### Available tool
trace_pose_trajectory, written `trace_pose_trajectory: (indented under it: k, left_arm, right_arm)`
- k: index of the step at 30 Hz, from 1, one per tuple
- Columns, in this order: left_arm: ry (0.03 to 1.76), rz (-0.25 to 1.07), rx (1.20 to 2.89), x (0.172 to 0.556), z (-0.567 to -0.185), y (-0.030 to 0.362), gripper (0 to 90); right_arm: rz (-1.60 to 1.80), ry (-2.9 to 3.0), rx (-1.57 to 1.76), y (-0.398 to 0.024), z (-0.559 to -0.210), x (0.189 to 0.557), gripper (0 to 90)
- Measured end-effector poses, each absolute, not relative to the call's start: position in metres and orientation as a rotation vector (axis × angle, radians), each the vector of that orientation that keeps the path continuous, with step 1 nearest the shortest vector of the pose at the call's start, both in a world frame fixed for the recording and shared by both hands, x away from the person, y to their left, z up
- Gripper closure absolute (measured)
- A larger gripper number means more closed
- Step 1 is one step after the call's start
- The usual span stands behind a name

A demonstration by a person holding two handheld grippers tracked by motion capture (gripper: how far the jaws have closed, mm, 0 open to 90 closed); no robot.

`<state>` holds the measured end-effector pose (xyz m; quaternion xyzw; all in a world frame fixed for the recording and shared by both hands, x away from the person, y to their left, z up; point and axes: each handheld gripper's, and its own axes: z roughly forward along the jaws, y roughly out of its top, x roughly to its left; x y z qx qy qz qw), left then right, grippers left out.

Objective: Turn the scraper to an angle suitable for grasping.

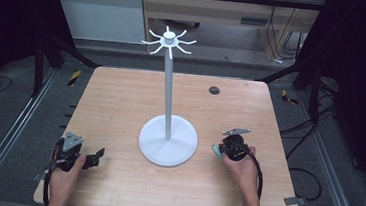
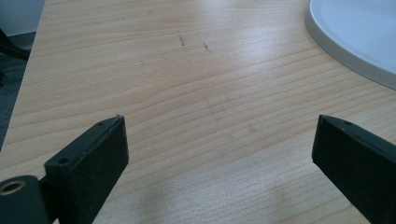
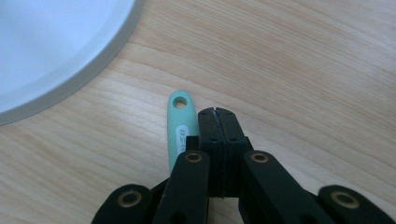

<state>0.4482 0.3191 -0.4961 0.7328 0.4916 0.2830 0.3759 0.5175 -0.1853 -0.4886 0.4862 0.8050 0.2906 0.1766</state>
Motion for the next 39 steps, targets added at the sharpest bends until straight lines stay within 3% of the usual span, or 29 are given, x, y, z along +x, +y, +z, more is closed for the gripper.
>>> trace_pose_trajectory:
  k: [39]
  left_arm:
    - [1.259, 0.741, 1.884, 0.447, -0.496, 0.319, 3.2]
  right_arm:
    - [0.753, 2.459, 1.186, -0.153, -0.473, 0.506, 90.0]
